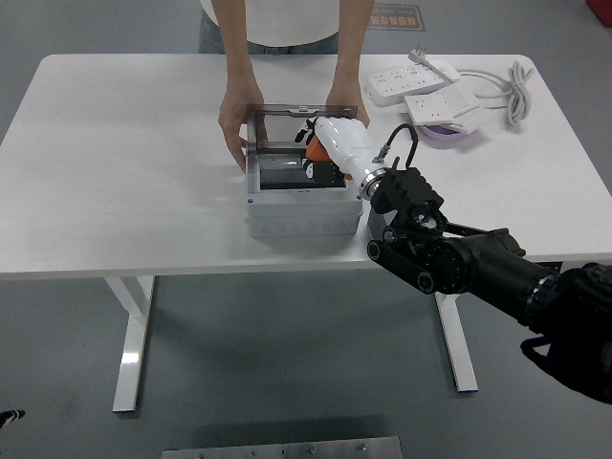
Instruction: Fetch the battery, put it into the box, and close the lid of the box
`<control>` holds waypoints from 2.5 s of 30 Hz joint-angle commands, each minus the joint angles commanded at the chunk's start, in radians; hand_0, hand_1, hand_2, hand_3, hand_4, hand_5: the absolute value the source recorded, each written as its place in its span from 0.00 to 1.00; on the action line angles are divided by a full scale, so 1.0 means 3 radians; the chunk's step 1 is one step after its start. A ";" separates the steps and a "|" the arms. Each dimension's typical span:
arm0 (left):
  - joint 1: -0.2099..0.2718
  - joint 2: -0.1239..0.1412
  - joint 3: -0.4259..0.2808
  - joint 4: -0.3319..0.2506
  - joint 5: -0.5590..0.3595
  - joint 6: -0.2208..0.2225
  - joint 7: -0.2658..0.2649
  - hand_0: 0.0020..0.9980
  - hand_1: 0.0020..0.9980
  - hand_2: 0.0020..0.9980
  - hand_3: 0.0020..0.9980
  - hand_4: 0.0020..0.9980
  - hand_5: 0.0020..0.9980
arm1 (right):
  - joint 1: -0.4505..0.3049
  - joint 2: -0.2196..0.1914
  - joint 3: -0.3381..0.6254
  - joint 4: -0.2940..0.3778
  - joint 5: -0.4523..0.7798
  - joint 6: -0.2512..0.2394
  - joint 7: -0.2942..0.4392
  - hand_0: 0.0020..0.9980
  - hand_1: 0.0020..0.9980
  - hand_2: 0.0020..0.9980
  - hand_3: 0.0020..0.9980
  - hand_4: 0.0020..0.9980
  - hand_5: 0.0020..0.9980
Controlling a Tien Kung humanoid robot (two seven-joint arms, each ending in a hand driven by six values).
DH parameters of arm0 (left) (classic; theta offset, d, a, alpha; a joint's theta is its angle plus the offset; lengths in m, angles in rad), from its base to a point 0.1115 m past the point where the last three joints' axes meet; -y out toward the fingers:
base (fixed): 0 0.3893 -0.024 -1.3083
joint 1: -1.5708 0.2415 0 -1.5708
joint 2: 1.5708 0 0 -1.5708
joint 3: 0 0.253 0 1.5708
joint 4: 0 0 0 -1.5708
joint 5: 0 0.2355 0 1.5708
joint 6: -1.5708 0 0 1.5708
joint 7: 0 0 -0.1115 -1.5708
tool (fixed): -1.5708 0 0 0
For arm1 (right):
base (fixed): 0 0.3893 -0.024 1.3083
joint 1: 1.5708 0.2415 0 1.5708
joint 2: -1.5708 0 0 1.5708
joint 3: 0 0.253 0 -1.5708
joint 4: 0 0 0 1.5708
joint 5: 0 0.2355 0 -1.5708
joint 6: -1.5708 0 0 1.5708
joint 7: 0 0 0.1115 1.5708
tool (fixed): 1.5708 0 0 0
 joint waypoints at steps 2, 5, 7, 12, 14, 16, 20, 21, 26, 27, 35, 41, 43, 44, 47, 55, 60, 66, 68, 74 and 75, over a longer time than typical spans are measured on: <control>-0.0002 -0.0004 -0.0012 0.0000 0.0017 -0.0006 0.0000 0.86 0.92 0.86 0.87 0.91 0.88 | 0.0000 0.0000 -0.0001 0.0003 -0.0002 -0.0002 -0.0001 0.70 0.65 0.63 0.66 0.36 0.21; 0.0002 -0.0007 -0.0017 0.0000 0.0024 -0.0009 0.0000 0.86 0.92 0.86 0.87 0.91 0.88 | -0.0002 0.0000 -0.0006 0.0008 -0.0004 -0.0004 -0.0004 0.70 0.65 0.63 0.66 0.36 0.21; 0.0008 -0.0006 -0.0019 0.0000 0.0026 -0.0009 0.0000 0.86 0.92 0.86 0.87 0.91 0.88 | -0.0006 0.0000 -0.0013 0.0012 -0.0004 -0.0003 -0.0007 0.70 0.65 0.63 0.66 0.36 0.21; 0.0039 0.0002 -0.0014 -0.0001 0.0010 -0.0003 0.0000 0.86 0.92 0.86 0.87 0.91 0.88 | -0.0019 0.0000 -0.0019 0.0021 0.0003 0.0026 -0.0002 0.70 0.65 0.63 0.66 0.37 0.22; 0.0049 0.0005 -0.0013 -0.0002 0.0007 0.0001 0.0000 0.86 0.92 0.86 0.87 0.91 0.87 | -0.0021 0.0000 -0.0018 0.0021 0.0009 0.0043 0.0003 0.70 0.65 0.63 0.66 0.38 0.22; 0.0054 0.0006 -0.0017 -0.0003 0.0010 0.0001 0.0000 0.86 0.92 0.86 0.87 0.91 0.87 | -0.0022 0.0000 -0.0018 0.0019 0.0011 0.0062 0.0001 0.70 0.65 0.63 0.66 0.38 0.22; 0.0047 0.0004 -0.0023 -0.0002 0.0019 -0.0002 0.0000 0.86 0.92 0.86 0.87 0.91 0.87 | -0.0021 0.0000 -0.0014 0.0014 0.0009 0.0103 -0.0019 0.71 0.66 0.64 0.67 0.42 0.19; 0.0046 0.0003 -0.0025 -0.0002 0.0023 -0.0003 0.0000 0.86 0.92 0.86 0.87 0.91 0.87 | -0.0022 0.0000 -0.0014 0.0015 0.0008 0.0111 -0.0024 0.71 0.66 0.64 0.67 0.42 0.19; 0.0045 -0.0002 -0.0036 -0.0003 0.0041 -0.0010 0.0000 0.86 0.92 0.85 0.86 0.91 0.86 | -0.0021 0.0000 -0.0007 0.0020 -0.0003 0.0142 -0.0041 0.76 0.71 0.71 0.69 0.62 0.29; 0.0044 -0.0004 -0.0039 -0.0003 0.0045 -0.0012 0.0000 0.86 0.92 0.85 0.86 0.91 0.86 | -0.0020 0.0000 -0.0005 0.0020 -0.0003 0.0146 -0.0042 0.76 0.71 0.71 0.69 0.62 0.29; 0.0039 -0.0013 -0.0054 -0.0003 0.0070 -0.0025 0.0000 0.86 0.91 0.85 0.86 0.91 0.86 | -0.0013 0.0000 -0.0003 0.0038 -0.0015 0.0161 -0.0051 0.81 0.75 0.75 0.73 0.67 0.33; 0.0039 -0.0017 -0.0049 -0.0003 0.0059 -0.0021 0.0000 0.86 0.91 0.85 0.86 0.91 0.86 | -0.0012 0.0000 0.0009 0.0061 -0.0022 0.0197 -0.0048 0.81 0.76 0.76 0.77 0.73 0.40; 0.0044 -0.0019 -0.0048 -0.0003 0.0057 -0.0019 0.0000 0.86 0.91 0.85 0.86 0.91 0.85 | -0.0017 0.0000 0.0005 0.0064 -0.0016 0.0202 -0.0045 0.83 0.77 0.77 0.78 0.79 0.44; 0.0046 -0.0019 -0.0049 -0.0004 0.0058 -0.0020 0.0000 0.86 0.91 0.85 0.86 0.91 0.85 | -0.0018 0.0000 0.0003 0.0066 -0.0015 0.0203 -0.0044 0.83 0.77 0.77 0.78 0.79 0.44; 0.0059 -0.0019 -0.0047 -0.0004 0.0055 -0.0017 0.0000 0.86 0.91 0.85 0.86 0.91 0.85 | -0.0021 0.0000 0.0000 0.0088 -0.0011 0.0204 -0.0046 0.83 0.77 0.77 0.78 0.79 0.44; 0.0172 -0.0006 0.0057 0.0000 -0.0122 0.0063 0.0000 0.86 0.91 0.85 0.86 0.91 0.85 | 0.0019 0.0000 0.0207 0.0508 -0.0163 0.0331 -0.0187 0.84 0.78 0.77 0.79 0.85 0.49; 0.0217 0.0005 0.0114 0.0005 -0.0217 0.0101 0.0000 0.86 0.91 0.85 0.86 0.91 0.85 | 0.0123 0.0000 0.0398 0.0810 -0.0226 0.0485 -0.0313 0.84 0.78 0.77 0.78 0.84 0.50; 0.0236 0.0019 0.0124 0.0007 -0.0235 0.0107 0.0000 0.86 0.91 0.85 0.86 0.91 0.85 | 0.0228 0.0000 0.0518 0.0913 -0.0210 0.0547 -0.0358 0.81 0.75 0.75 0.77 0.85 0.57; 0.0242 0.0022 0.0126 0.0007 -0.0241 0.0109 0.0000 0.86 0.91 0.85 0.86 0.91 0.86 | 0.0244 0.0000 0.0526 0.0906 -0.0192 0.0547 -0.0350 0.78 0.72 0.71 0.75 0.88 0.69; 0.0240 0.0021 0.0121 0.0006 -0.0232 0.0106 0.0000 0.86 0.91 0.85 0.86 0.91 0.86 | 0.0260 0.0000 0.0541 0.0786 -0.0066 0.0538 -0.0281 0.74 0.66 0.68 0.70 0.89 0.82; 0.0238 0.0021 0.0121 0.0006 -0.0230 0.0104 0.0000 0.86 0.91 0.85 0.86 0.91 0.86 | 0.0260 0.0000 0.0542 0.0767 -0.0049 0.0542 -0.0271 0.74 0.66 0.68 0.70 0.89 0.82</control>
